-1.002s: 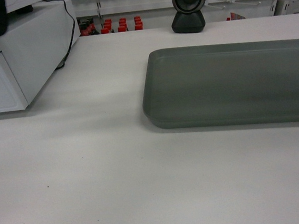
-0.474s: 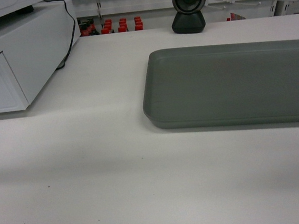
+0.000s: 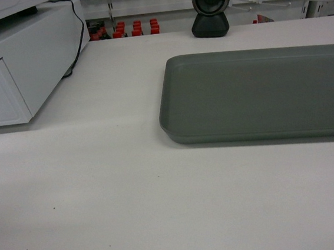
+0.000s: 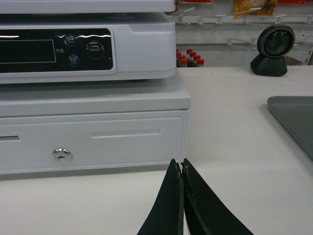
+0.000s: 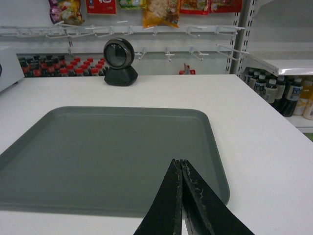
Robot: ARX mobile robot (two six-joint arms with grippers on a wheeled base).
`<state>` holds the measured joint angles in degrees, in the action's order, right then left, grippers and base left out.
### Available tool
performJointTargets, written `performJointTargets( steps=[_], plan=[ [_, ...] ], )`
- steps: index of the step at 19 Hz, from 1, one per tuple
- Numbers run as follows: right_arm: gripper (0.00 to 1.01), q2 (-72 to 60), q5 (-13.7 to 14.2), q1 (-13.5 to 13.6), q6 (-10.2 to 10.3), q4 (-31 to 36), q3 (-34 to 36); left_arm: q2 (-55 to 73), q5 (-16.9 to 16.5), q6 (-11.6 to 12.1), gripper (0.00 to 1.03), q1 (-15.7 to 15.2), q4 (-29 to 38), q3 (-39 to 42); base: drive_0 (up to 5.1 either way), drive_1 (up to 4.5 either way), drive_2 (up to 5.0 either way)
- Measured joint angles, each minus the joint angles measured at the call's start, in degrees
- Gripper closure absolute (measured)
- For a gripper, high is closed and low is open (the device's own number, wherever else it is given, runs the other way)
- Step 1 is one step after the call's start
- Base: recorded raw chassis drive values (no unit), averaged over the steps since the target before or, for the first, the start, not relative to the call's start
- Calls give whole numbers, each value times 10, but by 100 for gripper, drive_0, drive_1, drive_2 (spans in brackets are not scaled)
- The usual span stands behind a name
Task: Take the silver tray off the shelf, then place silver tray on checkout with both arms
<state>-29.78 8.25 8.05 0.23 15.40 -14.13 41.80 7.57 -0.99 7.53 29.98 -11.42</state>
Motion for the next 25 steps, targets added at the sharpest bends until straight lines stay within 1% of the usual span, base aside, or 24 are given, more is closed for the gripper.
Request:
performJointTargets(
  steps=[2, 3, 4, 5, 6, 7, 8, 11, 13, 14, 15, 16, 17, 18, 19, 21, 23, 25],
  plan=[
    [99, 28, -15, -15, 0, 5, 26, -32, -12, 0, 102, -14, -7, 21, 0, 0, 0],
    [99, 39, -33, -30, 0, 1, 39, -49, -19, 0, 102, -21, -14, 32, 0, 0, 0],
    [99, 49, -70, -63, 0, -2, 50, -61, -30, 0, 102, -30, -19, 41, 0, 0, 0],
    [99, 60, -74, -85, 0, -2, 60, -77, -67, 0, 102, -63, -28, 49, 0, 0, 0],
    [99, 70, -77, -84, 0, -4, 67, -90, -66, 0, 102, -76, -34, 56, 0, 0, 0],
    [99, 83, -83, -80, 0, -6, 75, -106, -70, 0, 102, -78, -42, 62, 0, 0, 0],
    [99, 91, -83, -81, 0, -8, 79, -120, -75, 0, 102, -76, -49, 68, 0, 0, 0],
    [99, 118, -83, -81, 0, -21, 98, -159, -76, 0, 102, -74, -77, 83, 0, 0, 0],
    [99, 161, -83, -81, 0, -45, 114, -213, -76, 0, 102, -74, -100, 108, 0, 0, 0],
    [99, 179, -83, -81, 0, -55, 121, -242, -75, 0, 102, -74, -126, 108, 0, 0, 0],
    [99, 189, -83, -81, 0, -42, 134, -254, -76, 0, 102, -74, -131, 108, 0, 0, 0],
    [99, 197, -83, -81, 0, -59, 135, -261, -76, 0, 102, -74, -141, 108, 0, 0, 0],
    [99, 199, -83, -81, 0, -55, 135, -268, -76, 0, 102, -74, -151, 108, 0, 0, 0],
    [99, 227, -82, -81, 0, -100, 134, -276, -76, 0, 102, -74, -158, 108, 0, 0, 0],
    [99, 273, -83, -81, 0, -158, 134, -285, -74, 0, 102, -74, -168, 108, 0, 0, 0],
    [99, 296, -84, -81, 0, -145, 133, -296, -75, 0, 102, -74, -177, 108, 0, 0, 0],
    [99, 296, -82, -81, 0, -162, 134, -308, -75, 0, 102, -74, -188, 108, 0, 0, 0],
    [99, 296, -83, -81, 0, -155, 134, -318, -75, 0, 102, -74, -200, 108, 0, 0, 0]
  ],
)
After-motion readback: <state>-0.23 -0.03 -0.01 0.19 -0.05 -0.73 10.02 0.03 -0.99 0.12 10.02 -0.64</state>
